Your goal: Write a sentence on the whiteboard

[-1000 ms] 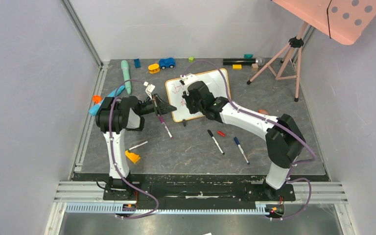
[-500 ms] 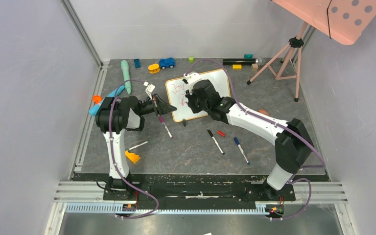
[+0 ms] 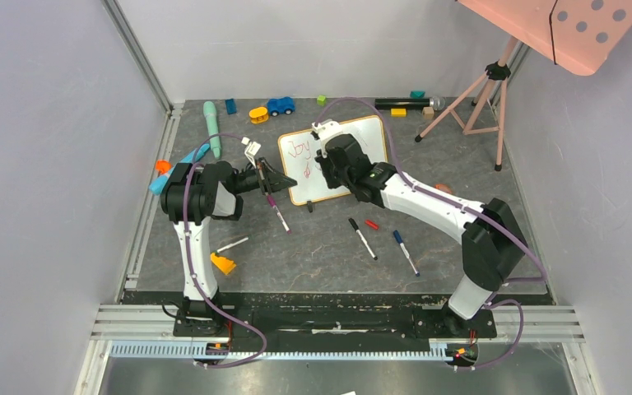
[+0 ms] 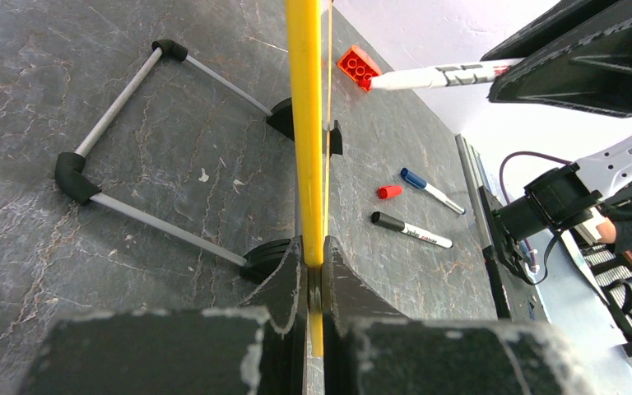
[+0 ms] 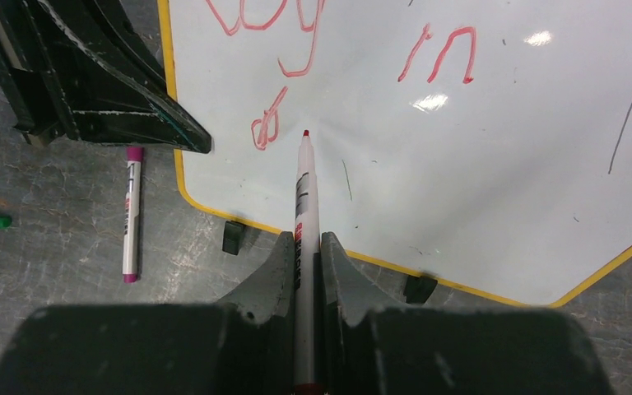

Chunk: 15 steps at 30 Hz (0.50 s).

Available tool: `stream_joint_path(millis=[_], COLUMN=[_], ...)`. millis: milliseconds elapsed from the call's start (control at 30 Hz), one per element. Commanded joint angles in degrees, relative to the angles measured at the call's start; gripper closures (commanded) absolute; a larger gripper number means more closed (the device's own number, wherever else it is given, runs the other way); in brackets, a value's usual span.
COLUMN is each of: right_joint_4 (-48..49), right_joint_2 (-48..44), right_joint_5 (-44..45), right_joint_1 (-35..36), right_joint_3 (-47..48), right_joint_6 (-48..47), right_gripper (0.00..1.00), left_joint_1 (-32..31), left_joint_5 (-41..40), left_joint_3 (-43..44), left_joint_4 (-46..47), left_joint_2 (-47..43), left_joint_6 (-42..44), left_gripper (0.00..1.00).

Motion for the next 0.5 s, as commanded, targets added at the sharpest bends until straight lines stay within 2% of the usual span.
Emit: stream_joint_path(millis=[0,467], right_joint_4=[0.5,0.5], right_joint_2=[1.3,3.5], right_joint_5=[1.1,2.9], right_joint_1=[-0.2,-0.4], right_joint_3=[2.5,4.9], right_joint_6=[0.0,-0.2], right_gripper=[1.0,1.0], left_joint_1=[-0.8,-0.8], left_joint_5=[6.2,6.4], left_joint_3=[-1.0,-1.0], left_joint_4=[2.3,2.3], left_joint_2=[2.3,2.2], left_joint_6=[5.0,5.2], left_gripper=[0.98,0.98])
